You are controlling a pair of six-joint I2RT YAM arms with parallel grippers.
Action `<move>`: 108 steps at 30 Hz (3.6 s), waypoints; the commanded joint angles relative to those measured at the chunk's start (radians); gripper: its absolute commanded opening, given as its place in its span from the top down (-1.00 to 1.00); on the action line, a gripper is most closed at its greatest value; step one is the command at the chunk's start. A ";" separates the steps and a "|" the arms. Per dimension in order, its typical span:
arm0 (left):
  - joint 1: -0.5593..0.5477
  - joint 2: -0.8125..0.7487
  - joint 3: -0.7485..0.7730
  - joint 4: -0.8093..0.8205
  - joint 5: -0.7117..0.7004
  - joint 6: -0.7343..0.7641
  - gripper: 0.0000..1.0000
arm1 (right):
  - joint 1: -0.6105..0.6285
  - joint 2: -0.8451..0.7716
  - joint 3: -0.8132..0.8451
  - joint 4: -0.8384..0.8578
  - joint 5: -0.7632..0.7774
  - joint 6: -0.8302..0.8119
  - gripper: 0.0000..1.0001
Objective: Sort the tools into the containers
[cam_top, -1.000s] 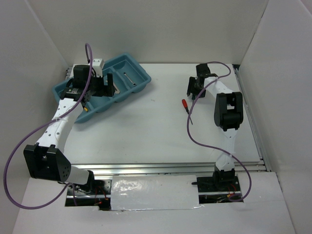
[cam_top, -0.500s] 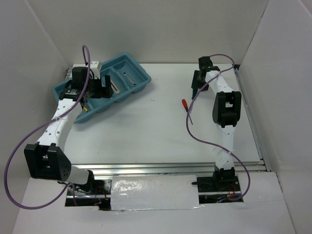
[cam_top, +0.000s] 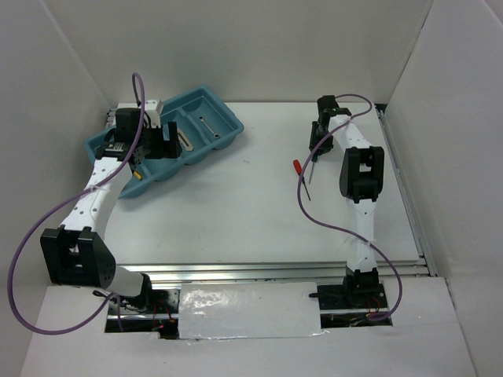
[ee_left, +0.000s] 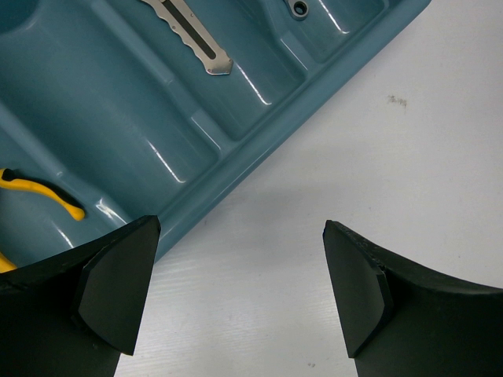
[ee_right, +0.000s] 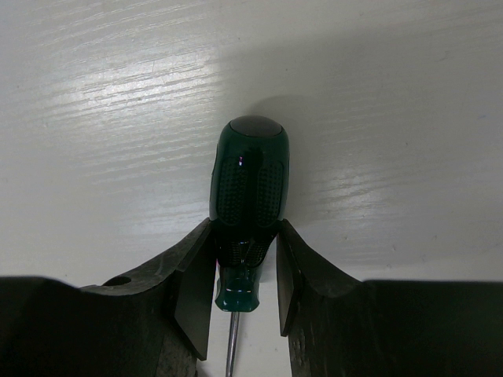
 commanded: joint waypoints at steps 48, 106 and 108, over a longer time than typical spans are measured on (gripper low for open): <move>-0.286 0.066 -0.162 0.783 0.622 -0.603 -0.52 | 0.384 -0.830 -0.578 0.596 -0.861 0.453 1.00; 0.121 0.592 0.365 0.285 -0.333 -0.218 1.00 | 0.033 -0.942 -0.855 0.352 -0.717 0.120 -0.96; 0.128 0.597 0.352 0.268 -0.327 -0.239 1.00 | 0.022 -0.922 -0.845 0.311 -0.692 0.093 -0.95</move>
